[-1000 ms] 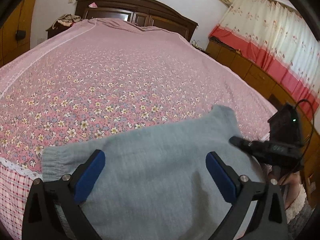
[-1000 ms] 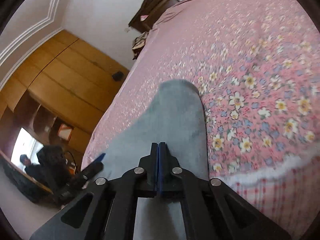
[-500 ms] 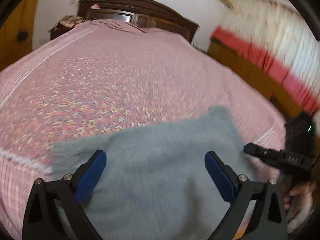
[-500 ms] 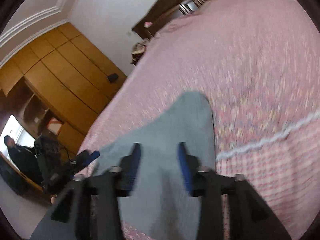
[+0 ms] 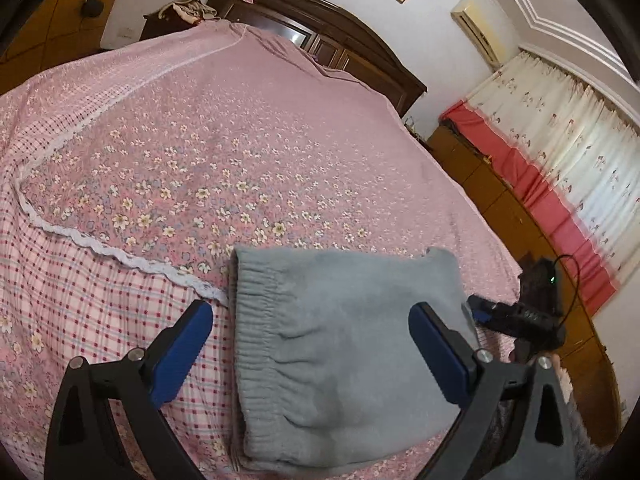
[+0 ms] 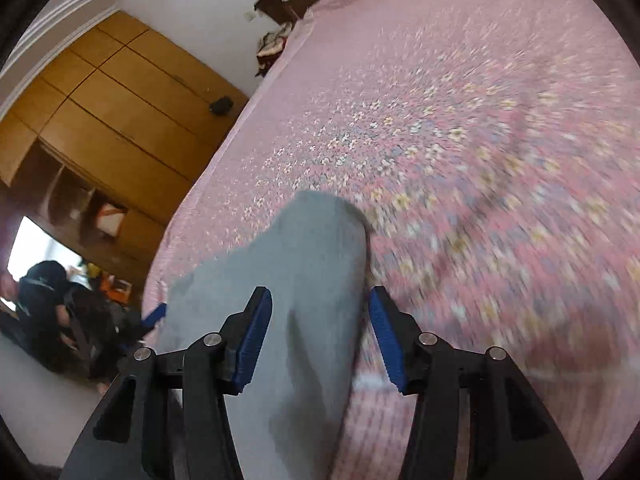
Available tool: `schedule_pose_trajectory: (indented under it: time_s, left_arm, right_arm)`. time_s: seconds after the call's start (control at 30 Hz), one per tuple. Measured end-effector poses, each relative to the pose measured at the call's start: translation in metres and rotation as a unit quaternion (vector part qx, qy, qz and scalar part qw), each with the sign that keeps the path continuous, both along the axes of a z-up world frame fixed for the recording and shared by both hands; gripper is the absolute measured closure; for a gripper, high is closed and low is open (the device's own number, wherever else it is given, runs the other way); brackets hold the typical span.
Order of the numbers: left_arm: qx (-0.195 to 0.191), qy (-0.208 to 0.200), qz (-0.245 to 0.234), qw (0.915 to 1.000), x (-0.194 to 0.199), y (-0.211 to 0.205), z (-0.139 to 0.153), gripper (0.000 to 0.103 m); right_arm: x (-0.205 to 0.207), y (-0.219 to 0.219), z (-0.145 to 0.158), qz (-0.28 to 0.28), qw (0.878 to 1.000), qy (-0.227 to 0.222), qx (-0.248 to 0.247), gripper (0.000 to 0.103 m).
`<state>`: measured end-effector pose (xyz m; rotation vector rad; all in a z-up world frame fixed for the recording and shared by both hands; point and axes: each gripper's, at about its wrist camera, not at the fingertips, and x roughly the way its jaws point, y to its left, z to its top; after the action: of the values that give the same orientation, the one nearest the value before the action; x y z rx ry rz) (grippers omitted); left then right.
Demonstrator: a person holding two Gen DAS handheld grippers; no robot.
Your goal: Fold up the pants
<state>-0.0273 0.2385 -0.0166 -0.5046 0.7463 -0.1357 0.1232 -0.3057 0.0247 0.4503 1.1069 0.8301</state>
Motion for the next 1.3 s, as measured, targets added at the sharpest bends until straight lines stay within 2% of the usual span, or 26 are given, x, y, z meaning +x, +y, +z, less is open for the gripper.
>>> schedule_pose_trajectory:
  time_s: [0.07, 0.13, 0.2, 0.23, 0.3, 0.37, 0.47, 0.67, 0.93, 1.07, 1.3]
  left_arm:
    - [-0.012, -0.005, -0.003, 0.9999, 0.001, 0.001, 0.001, 0.003]
    - [-0.024, -0.010, -0.012, 0.9996, 0.003, -0.003, 0.005, 0.003]
    - [-0.024, -0.015, -0.017, 0.9995, 0.005, -0.006, 0.006, 0.003]
    - [-0.020, -0.013, -0.019, 0.9995, 0.007, -0.008, 0.007, 0.003]
    - [-0.011, -0.006, -0.020, 0.9997, 0.011, -0.011, 0.004, 0.003]
    - [-0.009, 0.002, -0.022, 0.9997, 0.013, -0.013, 0.001, 0.003]
    - [-0.001, 0.008, -0.020, 0.9998, 0.015, -0.015, -0.001, 0.003]
    - [0.013, 0.008, -0.023, 0.9996, 0.028, -0.026, 0.000, 0.003]
    - [0.035, 0.004, -0.041, 0.9985, 0.057, -0.053, 0.010, 0.003]
    - [0.084, -0.012, -0.036, 0.9957, 0.073, -0.079, 0.022, 0.003]
    - [0.118, -0.019, -0.032, 0.9923, 0.101, -0.106, 0.018, 0.003]
  right_arm:
    - [0.019, 0.008, -0.005, 0.025, 0.999, 0.016, 0.030, 0.050]
    - [0.034, 0.012, -0.019, 0.043, 0.996, 0.048, 0.068, 0.055]
    - [0.052, 0.013, -0.037, 0.047, 0.990, 0.091, 0.100, 0.083]
    - [0.057, 0.012, -0.046, 0.046, 0.987, 0.109, 0.110, 0.084]
    - [0.056, 0.005, -0.047, 0.051, 0.985, 0.104, 0.129, 0.086]
    - [0.053, 0.006, -0.042, 0.050, 0.988, 0.090, 0.114, 0.089]
    - [0.052, 0.009, -0.033, 0.047, 0.991, 0.075, 0.096, 0.090]
    - [0.056, 0.017, -0.014, 0.075, 0.992, 0.059, 0.079, 0.090]
    - [0.083, -0.029, 0.007, 0.065, 0.996, 0.037, 0.056, 0.091]
    - [0.099, -0.052, 0.012, 0.064, 0.997, 0.031, 0.038, 0.091]
    - [0.123, -0.083, 0.020, 0.036, 0.999, 0.013, 0.039, 0.091]
